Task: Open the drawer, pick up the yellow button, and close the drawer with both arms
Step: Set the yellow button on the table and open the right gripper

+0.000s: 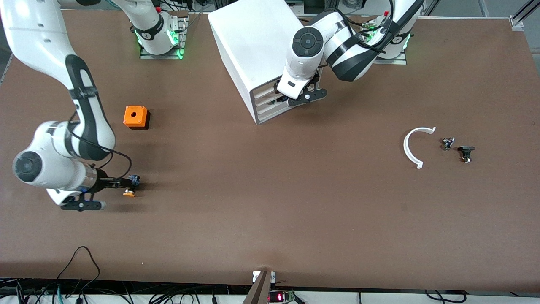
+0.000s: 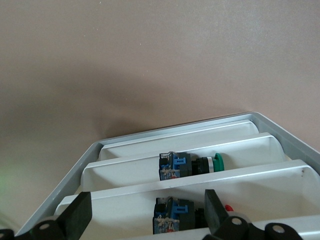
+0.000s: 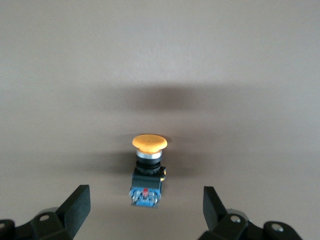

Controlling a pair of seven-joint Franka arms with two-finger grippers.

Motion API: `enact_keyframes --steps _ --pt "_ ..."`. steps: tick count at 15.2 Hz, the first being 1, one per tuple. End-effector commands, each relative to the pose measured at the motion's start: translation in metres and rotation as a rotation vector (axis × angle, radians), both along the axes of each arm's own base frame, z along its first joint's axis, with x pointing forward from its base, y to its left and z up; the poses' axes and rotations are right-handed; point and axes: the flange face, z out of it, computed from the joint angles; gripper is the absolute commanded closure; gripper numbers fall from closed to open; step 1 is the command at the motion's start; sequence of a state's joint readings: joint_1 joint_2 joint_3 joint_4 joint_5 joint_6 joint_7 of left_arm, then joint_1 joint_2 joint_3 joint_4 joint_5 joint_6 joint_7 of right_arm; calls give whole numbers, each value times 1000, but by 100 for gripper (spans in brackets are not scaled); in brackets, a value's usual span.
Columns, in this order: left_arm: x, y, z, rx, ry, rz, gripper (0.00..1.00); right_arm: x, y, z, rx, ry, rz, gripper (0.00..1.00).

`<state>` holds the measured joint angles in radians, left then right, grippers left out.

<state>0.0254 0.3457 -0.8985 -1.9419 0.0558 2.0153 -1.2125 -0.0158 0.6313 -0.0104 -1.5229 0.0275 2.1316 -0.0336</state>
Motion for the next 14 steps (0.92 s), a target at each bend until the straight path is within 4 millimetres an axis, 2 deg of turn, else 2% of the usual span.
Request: enact_keyframes --steps 1,2,4,6,7,8,11,13,14 --pt "-11 -9 4 -13 38 -15 1 -5 4 65 -7 -63 4 0" --pt "-16 -11 4 -7 47 -27 1 -6 5 87 -7 -91 4 0" --pt "-10 -6 8 -4 50 -25 1 -18 10 130 0 -100 -12 0" --pt "2 -3 20 -23 33 -31 1 -32 12 171 -4 -96 -59 0" --pt "13 1 30 -23 22 -19 1 -41 14 193 -5 -102 -61 0" --pt "26 8 42 -19 16 -6 1 -47 14 206 -6 -99 -61 0" --pt "69 49 73 14 -9 -74 1 -69 19 256 -3 -124 -49 0" --pt "97 81 98 44 -39 -159 1 -83 36 281 0 -131 -33 0" --pt "111 98 112 53 -54 -195 1 -87 36 290 -2 -142 -33 0"
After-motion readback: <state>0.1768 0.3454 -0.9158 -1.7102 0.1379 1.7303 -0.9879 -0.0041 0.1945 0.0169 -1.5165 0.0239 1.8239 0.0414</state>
